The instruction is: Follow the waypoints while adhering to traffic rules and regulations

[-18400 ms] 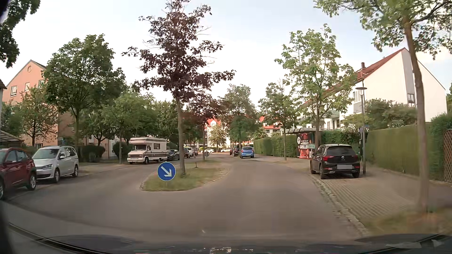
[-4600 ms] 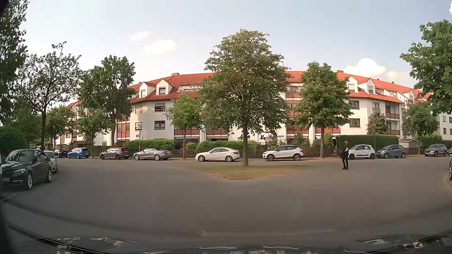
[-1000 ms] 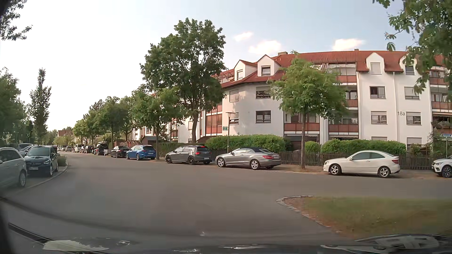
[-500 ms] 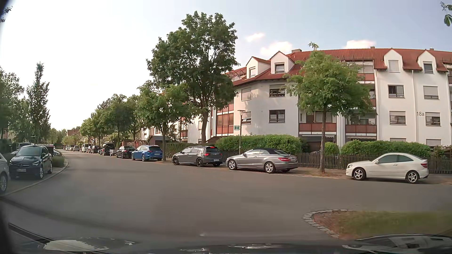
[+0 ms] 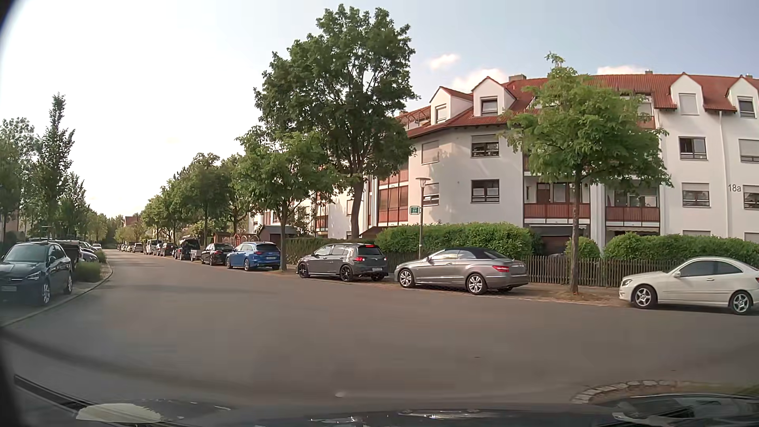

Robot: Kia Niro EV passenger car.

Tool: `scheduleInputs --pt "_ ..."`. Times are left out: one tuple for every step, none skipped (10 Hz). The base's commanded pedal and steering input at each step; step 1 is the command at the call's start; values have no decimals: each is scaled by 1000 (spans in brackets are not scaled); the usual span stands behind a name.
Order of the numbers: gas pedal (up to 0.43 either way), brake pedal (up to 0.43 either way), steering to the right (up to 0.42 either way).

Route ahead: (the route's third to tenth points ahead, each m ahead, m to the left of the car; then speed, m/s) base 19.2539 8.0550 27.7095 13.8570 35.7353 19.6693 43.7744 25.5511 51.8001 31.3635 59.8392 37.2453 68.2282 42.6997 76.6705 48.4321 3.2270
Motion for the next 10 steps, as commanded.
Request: scheduleInputs --pt "0 18 -83" --pt "0 12 -81" --pt "0 12 -80" --pt "0 12 -80" --pt "0 12 -80" --pt "0 18 -79" --pt "0 12 -77" --pt "28 12 -74" --pt "47 12 -69" --pt "98 12 -63"
